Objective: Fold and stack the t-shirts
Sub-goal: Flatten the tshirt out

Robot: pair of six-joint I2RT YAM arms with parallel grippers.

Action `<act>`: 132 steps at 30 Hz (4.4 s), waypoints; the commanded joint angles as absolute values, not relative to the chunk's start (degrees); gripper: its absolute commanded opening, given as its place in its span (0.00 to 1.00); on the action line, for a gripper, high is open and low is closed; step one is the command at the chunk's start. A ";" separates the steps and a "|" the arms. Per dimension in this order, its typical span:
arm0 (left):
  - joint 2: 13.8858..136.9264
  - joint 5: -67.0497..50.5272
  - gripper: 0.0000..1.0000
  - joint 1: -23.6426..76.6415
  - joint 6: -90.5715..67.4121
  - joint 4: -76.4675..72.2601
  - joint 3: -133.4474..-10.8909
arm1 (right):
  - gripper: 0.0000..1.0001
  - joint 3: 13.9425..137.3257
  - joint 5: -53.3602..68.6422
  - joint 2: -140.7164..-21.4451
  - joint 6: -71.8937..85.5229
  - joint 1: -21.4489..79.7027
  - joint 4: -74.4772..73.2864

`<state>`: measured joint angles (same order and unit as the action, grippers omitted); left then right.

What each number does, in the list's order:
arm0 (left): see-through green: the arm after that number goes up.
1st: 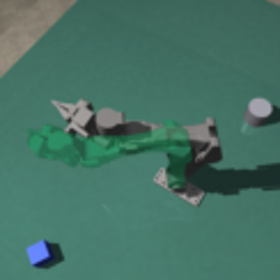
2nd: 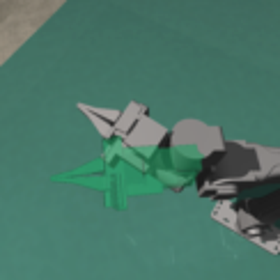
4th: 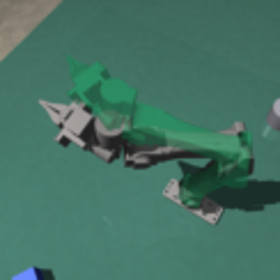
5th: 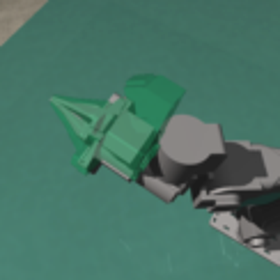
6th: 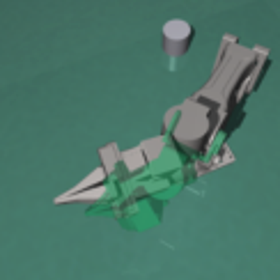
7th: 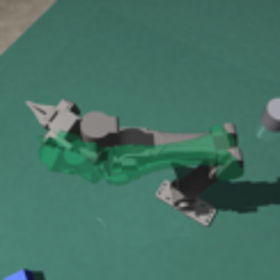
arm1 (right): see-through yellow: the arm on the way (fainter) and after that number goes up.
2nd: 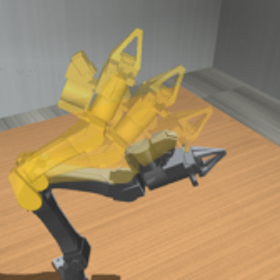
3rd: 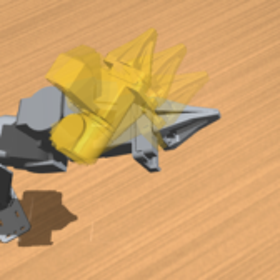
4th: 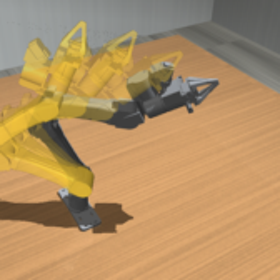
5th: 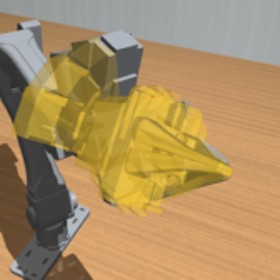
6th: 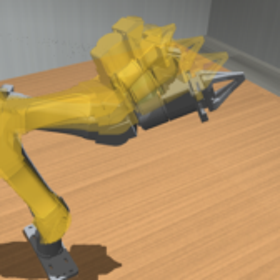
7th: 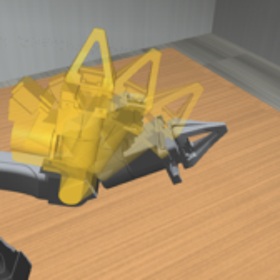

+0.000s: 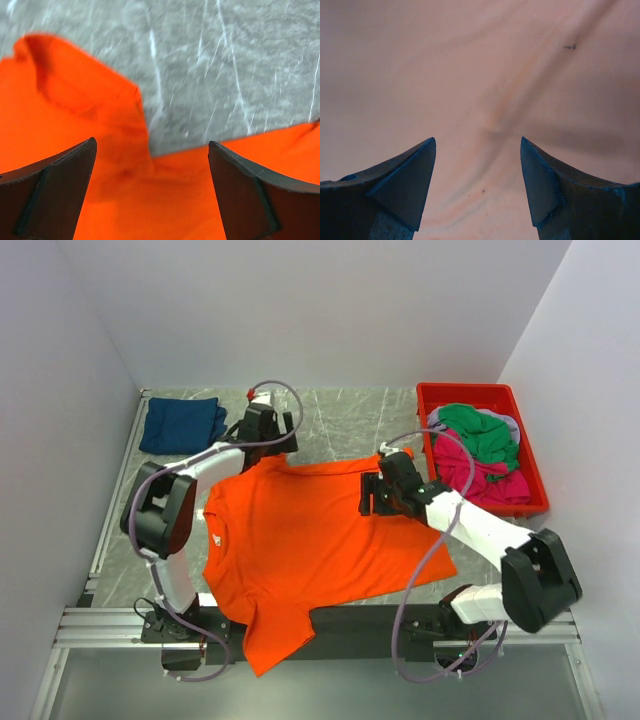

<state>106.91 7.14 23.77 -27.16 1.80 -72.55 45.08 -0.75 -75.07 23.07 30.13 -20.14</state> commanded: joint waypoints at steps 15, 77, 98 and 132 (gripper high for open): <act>90.10 7.47 0.99 23.73 -33.92 1.94 -51.16 | 0.75 68.20 -5.01 -100.80 19.25 28.83 -20.13; 86.56 0.44 0.99 23.82 -38.41 -7.82 -37.96 | 0.75 81.83 -4.75 -109.69 17.75 15.47 -19.42; 100.70 1.94 0.99 49.56 -39.73 -13.53 -58.17 | 0.75 88.67 2.98 -119.79 18.90 10.99 -22.41; 110.22 7.64 0.99 68.20 -45.09 -19.17 -53.79 | 0.72 75.42 2.46 -101.00 18.98 10.72 -22.68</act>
<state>110.30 4.38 67.83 -47.18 -30.52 -53.25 78.39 2.59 -107.13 18.59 10.98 -25.96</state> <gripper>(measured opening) 0.994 0.723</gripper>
